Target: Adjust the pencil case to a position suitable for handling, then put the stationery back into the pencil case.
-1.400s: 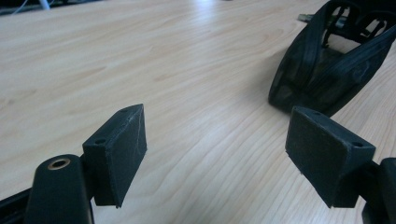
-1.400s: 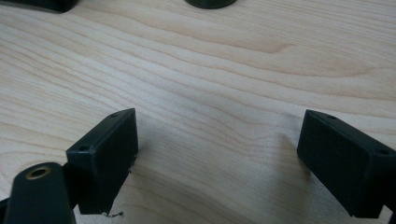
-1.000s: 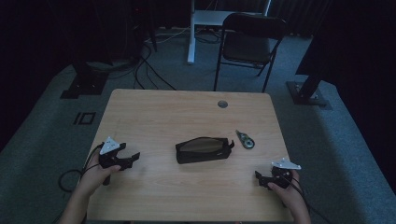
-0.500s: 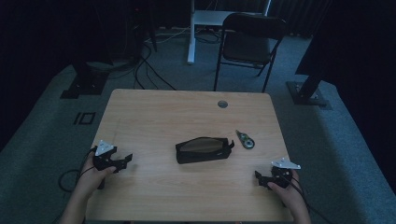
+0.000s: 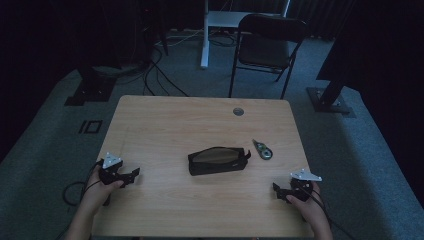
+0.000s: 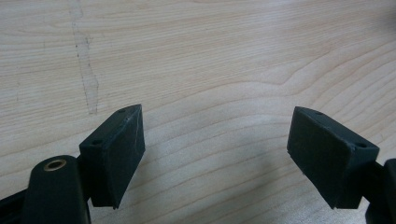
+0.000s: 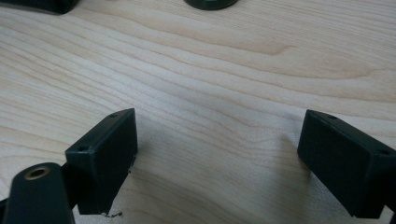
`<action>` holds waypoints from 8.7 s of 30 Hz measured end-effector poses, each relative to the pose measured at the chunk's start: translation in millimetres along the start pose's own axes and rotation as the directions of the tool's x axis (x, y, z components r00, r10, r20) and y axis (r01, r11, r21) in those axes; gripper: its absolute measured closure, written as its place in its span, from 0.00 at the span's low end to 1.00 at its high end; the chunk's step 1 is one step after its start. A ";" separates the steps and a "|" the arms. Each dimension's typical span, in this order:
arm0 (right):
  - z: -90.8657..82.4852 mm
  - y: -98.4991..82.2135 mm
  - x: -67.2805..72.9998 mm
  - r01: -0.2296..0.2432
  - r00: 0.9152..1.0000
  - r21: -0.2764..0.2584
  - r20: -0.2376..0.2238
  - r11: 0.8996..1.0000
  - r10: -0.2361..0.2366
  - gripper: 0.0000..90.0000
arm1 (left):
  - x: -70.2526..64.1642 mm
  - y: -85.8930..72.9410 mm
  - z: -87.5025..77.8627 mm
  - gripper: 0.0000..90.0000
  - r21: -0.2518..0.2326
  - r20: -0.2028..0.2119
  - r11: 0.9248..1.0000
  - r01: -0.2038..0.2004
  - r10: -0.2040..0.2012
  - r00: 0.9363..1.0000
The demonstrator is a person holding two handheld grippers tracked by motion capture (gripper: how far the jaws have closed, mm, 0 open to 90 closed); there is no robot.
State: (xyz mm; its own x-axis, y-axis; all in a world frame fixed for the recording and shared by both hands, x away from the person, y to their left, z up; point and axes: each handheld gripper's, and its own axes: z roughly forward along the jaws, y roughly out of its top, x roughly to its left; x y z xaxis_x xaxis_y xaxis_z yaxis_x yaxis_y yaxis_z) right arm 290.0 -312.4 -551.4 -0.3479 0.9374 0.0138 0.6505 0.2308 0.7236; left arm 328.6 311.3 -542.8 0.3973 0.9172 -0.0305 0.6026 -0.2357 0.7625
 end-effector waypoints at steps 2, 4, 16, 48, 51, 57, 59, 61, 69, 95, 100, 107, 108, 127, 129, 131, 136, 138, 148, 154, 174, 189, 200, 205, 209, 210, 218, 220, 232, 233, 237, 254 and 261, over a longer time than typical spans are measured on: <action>0.0 0.0 0.0 0.000 1.000 0.000 0.000 1.000 0.000 0.13 | -1.0 0.4 1.7 0.22 0.027 -0.024 1.000 -0.012 0.012 1.000; 0.0 0.0 0.0 0.000 1.000 0.000 0.000 1.000 0.000 0.13 | -2.2 0.9 3.8 0.21 0.060 -0.035 0.998 -0.028 0.030 0.999; 0.4 0.3 -0.5 0.003 1.000 0.000 -0.002 1.000 -0.003 0.13 | -4.6 2.7 7.3 0.17 0.076 -0.043 0.997 -0.017 0.020 0.999; 20.7 23.4 -6.2 0.007 1.000 -0.012 -0.016 1.000 -0.007 0.16 | -7.2 4.1 9.6 0.11 0.087 -0.042 0.996 -0.018 0.022 0.999; 24.2 29.9 -7.4 0.013 1.000 -0.010 -0.009 1.000 -0.013 0.16 | -7.2 4.1 9.6 0.11 0.087 -0.042 0.996 -0.018 0.022 0.999; 30.8 45.1 -11.9 0.039 0.999 -0.019 0.000 0.999 -0.039 0.19 | -7.2 4.1 9.6 0.11 0.087 -0.042 0.996 -0.018 0.022 0.999; 32.7 49.4 -11.9 0.044 0.999 -0.035 -0.013 0.998 -0.045 0.20 | -7.2 4.2 9.7 0.11 0.088 -0.042 0.996 -0.019 0.022 0.999; 35.7 54.3 -11.7 0.047 0.999 -0.042 -0.012 0.998 -0.047 0.24 | -7.3 4.2 9.7 0.11 0.087 -0.042 0.996 -0.018 0.022 0.999; 42.8 78.5 -12.4 0.055 0.998 -0.070 -0.018 0.996 -0.056 0.31 | -7.3 4.3 9.7 0.11 0.088 -0.042 0.996 -0.019 0.022 0.999; 85.8 91.2 -1.5 0.100 0.995 -0.033 -0.011 0.994 -0.100 0.30 | -7.2 4.4 9.9 0.11 0.088 -0.040 0.996 -0.020 0.023 0.999; 89.6 89.4 -2.4 0.081 0.997 -0.039 -0.017 0.996 -0.081 0.35 | -7.3 4.4 9.9 0.11 0.088 -0.040 0.996 -0.019 0.023 0.999; 88.6 88.8 -1.0 0.027 0.999 -0.039 -0.017 0.999 -0.028 0.45 | -7.3 4.4 9.9 0.11 0.088 -0.041 0.996 -0.020 0.024 0.999; 88.5 88.4 -0.6 0.026 1.000 -0.042 -0.014 0.999 -0.027 0.46 | -7.3 4.4 9.9 0.11 0.088 -0.041 0.996 -0.020 0.024 0.999; 52.2 105.6 -1.2 0.011 0.998 -0.140 -0.056 0.990 -0.019 0.46 | -7.3 4.4 9.9 0.11 0.088 -0.041 0.996 -0.020 0.024 0.999; 47.1 108.4 1.3 0.022 0.997 -0.151 -0.066 0.988 -0.032 0.46 | -7.3 4.4 10.0 0.11 0.088 -0.040 0.996 -0.020 0.024 0.999; 41.5 112.6 3.6 0.029 0.996 -0.167 -0.073 0.986 -0.042 0.46 | -7.3 4.5 9.9 0.11 0.088 -0.040 0.996 -0.020 0.024 0.999; 25.7 126.3 11.8 0.066 0.991 -0.210 -0.099 0.975 -0.088 0.46 | -7.3 4.4 10.0 0.11 0.087 -0.040 0.996 -0.021 0.024 0.999; 19.5 131.8 15.4 0.085 0.987 -0.225 -0.116 0.971 -0.113 0.46 | -7.3 4.4 10.0 0.11 0.087 -0.040 0.996 -0.020 0.024 0.999; -2.5 151.3 33.4 0.171 0.966 -0.278 -0.142 0.945 -0.216 0.46 | -7.3 4.4 10.0 0.11 0.088 -0.040 0.996 -0.020 0.024 0.999; -13.1 162.0 50.3 0.217 0.944 -0.310 -0.176 0.926 -0.280 0.46 | -7.3 4.4 10.0 0.11 0.087 -0.040 0.996 -0.020 0.023 0.999; -5.2 173.7 100.5 0.347 0.833 -0.338 -0.318 0.875 -0.453 0.46 | -7.2 4.5 9.9 0.11 0.088 -0.040 0.996 -0.021 0.025 0.999; 17.5 165.6 112.4 0.414 0.743 -0.314 -0.425 0.854 -0.516 0.46 | -7.3 4.4 10.0 0.11 0.086 -0.040 0.996 -0.019 0.023 0.999; 35.1 159.4 118.5 0.450 0.702 -0.273 -0.481 0.850 -0.526 0.46 | -7.3 4.4 10.0 0.11 0.087 -0.039 0.996 -0.020 0.024 0.999; 42.4 158.9 118.5 0.462 0.699 -0.250 -0.488 0.851 -0.523 0.46 | -7.3 4.4 10.0 0.11 0.087 -0.040 0.996 -0.020 0.023 0.999; 46.7 158.9 118.9 0.481 0.697 -0.228 -0.485 0.846 -0.528 0.46 | -7.3 4.4 10.0 0.11 0.087 -0.040 0.996 -0.020 0.023 0.999; 47.9 159.0 119.0 0.481 0.697 -0.227 -0.486 0.847 -0.527 0.46 | -7.3 4.4 10.0 0.11 0.087 -0.040 0.996 -0.020 0.023 0.999; 53.0 160.9 118.9 0.478 0.703 -0.205 -0.493 0.854 -0.512 0.46 | -7.2 4.4 10.0 0.11 0.087 -0.039 0.996 -0.020 0.024 0.999; 54.6 162.1 118.9 0.484 0.704 -0.195 -0.493 0.853 -0.512 0.46 | -7.3 4.4 10.0 0.11 0.087 -0.040 0.996 -0.020 0.024 0.999; 67.8 161.4 120.2 0.508 0.716 -0.129 -0.486 0.852 -0.501 0.46 | -7.3 4.4 10.0 0.11 0.087 -0.040 0.996 -0.020 0.023 0.999; 69.6 161.2 120.2 0.509 0.717 -0.128 -0.485 0.851 -0.501 0.46 | -7.3 4.4 10.0 0.11 0.087 -0.040 0.996 -0.020 0.023 0.999; 73.3 160.8 121.5 0.505 0.722 -0.123 -0.482 0.854 -0.496 0.46 | -7.3 4.4 10.0 0.11 0.087 -0.040 0.996 -0.020 0.023 0.999; 80.9 160.8 127.8 0.510 0.732 -0.076 -0.485 0.857 -0.479 0.46 | -7.3 4.4 10.0 0.11 0.086 -0.040 0.996 -0.020 0.023 0.999; 81.2 160.8 127.8 0.496 0.746 -0.073 -0.474 0.865 -0.468 0.46 | -7.3 4.4 10.0 0.11 0.087 -0.040 0.996 -0.020 0.023 0.999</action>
State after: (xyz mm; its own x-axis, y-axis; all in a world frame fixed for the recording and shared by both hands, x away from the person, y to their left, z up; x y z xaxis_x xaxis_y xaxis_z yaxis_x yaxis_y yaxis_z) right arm 404.9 -134.3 -489.3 -0.8837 0.4681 -0.0011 0.3410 0.6453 0.6836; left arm 335.2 300.4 -545.7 0.3834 0.9235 0.0130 0.6523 -0.2807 0.7040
